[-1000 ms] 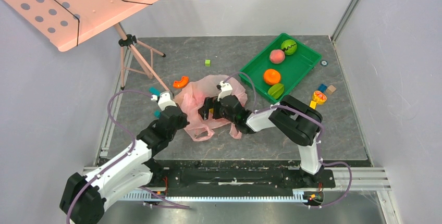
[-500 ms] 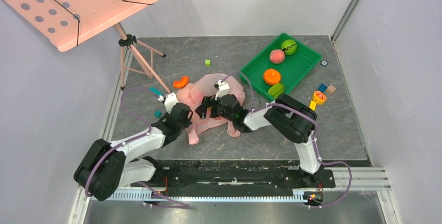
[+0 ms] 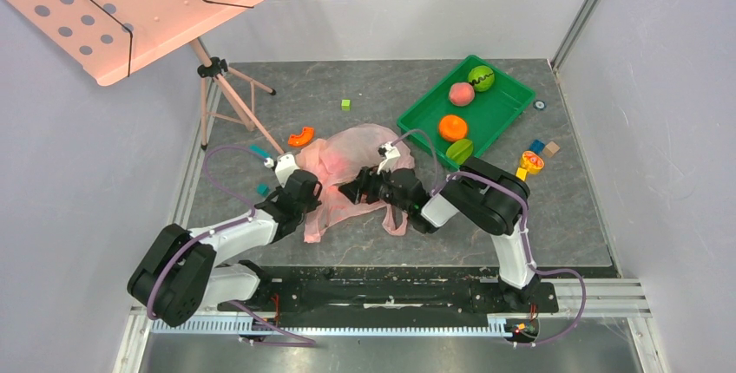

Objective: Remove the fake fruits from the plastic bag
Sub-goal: Take out the fake fruit from the plastic bag.

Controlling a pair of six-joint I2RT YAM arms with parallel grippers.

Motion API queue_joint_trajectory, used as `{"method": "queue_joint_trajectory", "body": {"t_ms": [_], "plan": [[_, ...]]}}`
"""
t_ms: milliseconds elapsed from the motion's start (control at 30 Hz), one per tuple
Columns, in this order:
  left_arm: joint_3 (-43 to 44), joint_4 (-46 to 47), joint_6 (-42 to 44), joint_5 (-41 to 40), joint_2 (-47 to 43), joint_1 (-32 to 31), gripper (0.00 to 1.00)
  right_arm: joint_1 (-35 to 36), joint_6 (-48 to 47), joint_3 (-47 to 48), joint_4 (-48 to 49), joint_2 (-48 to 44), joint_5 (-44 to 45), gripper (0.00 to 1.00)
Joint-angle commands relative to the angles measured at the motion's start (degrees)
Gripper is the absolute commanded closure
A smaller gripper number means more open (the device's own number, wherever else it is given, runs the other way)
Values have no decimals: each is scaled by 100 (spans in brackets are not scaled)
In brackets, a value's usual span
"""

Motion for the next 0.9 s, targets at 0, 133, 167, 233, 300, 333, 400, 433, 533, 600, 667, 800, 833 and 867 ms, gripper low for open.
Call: {"method": "queue_joint_trajectory", "body": {"t_ms": [0, 133, 167, 233, 300, 333, 400, 433, 533, 600, 667, 800, 833, 867], "plan": [[69, 226, 85, -24, 26, 53, 97, -56, 230, -309, 1066, -381, -149, 33], [43, 231, 90, 6, 21, 70, 97, -76, 294, -469, 1292, -520, -172, 30], [41, 231, 94, 16, 30, 78, 97, -79, 345, -492, 1301, -542, -154, 28], [41, 248, 98, 35, 46, 79, 97, -93, 439, -494, 1289, -545, -138, 28], [50, 265, 107, 64, 70, 87, 98, -102, 503, -464, 1275, -541, -149, 29], [46, 274, 112, 79, 80, 87, 98, -103, 528, -446, 1262, -530, -148, 31], [59, 279, 133, 107, 74, 88, 98, -111, 571, -394, 1204, -493, -152, 35], [50, 290, 133, 115, 81, 88, 98, -111, 576, -366, 1175, -477, -181, 37], [59, 322, 156, 154, 107, 88, 98, -111, 592, -280, 1150, -408, -287, 44], [68, 344, 177, 201, 135, 88, 98, -106, 591, -236, 1093, -376, -330, 47], [76, 375, 190, 245, 170, 86, 98, -109, 588, -222, 1090, -340, -360, 51], [93, 452, 229, 353, 222, 91, 98, -111, 573, -158, 989, -287, -443, 49], [94, 470, 245, 382, 243, 94, 98, -109, 556, -137, 932, -271, -458, 46], [107, 484, 263, 403, 256, 94, 98, -111, 539, -115, 867, -273, -455, 44]]}}
